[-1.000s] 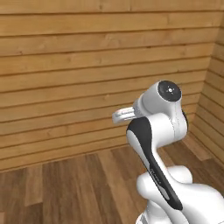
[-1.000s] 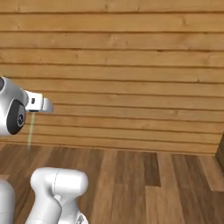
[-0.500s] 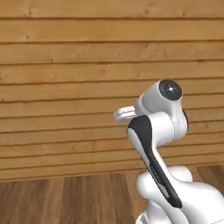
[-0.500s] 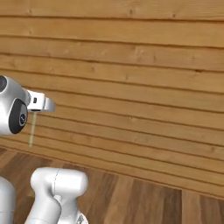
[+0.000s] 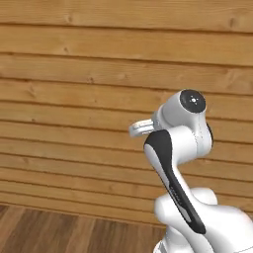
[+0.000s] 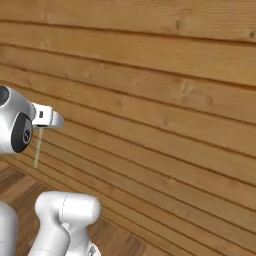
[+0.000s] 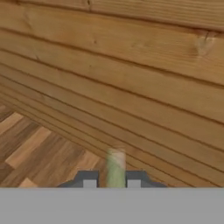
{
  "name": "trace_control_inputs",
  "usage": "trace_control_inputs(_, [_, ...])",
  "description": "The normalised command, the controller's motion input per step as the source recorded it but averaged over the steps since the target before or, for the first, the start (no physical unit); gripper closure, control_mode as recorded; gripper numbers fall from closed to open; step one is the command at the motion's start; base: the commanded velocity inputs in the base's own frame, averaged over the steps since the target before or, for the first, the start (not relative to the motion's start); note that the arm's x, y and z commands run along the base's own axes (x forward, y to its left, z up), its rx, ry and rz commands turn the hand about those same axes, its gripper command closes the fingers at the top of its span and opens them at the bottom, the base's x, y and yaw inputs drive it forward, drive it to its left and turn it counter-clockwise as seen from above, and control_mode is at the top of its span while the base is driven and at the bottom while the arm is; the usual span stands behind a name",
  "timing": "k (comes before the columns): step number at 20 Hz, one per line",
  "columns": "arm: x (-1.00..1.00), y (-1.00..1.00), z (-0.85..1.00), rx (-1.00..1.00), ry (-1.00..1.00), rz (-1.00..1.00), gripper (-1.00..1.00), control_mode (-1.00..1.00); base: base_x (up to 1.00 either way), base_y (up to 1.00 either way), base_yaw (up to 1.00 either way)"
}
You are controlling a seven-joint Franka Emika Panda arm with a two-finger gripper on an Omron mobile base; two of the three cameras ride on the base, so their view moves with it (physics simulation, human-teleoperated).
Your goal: Take a straw from the drawer in front and place it inside the glass cup on the dining counter.
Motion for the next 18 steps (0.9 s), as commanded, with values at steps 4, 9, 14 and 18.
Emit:
trace_control_inputs(4, [0.00, 0.00, 0.00, 0.00, 0.00, 0.00, 1.00, 1.00, 1.00, 0.00, 0.51])
trace_control_inputs(9, [0.00, 0.00, 0.00, 0.00, 0.00, 0.00, 1.00, 1.00, 1.00, 0.00, 0.56])
trace_control_inputs(14, [0.00, 0.00, 0.00, 0.00, 0.00, 0.00, 1.00, 1.00, 1.00, 0.00, 0.57])
trace_control_inputs(18, [0.00, 0.00, 0.00, 0.00, 0.00, 0.00, 1.00, 1.00, 1.00, 0.00, 0.58])
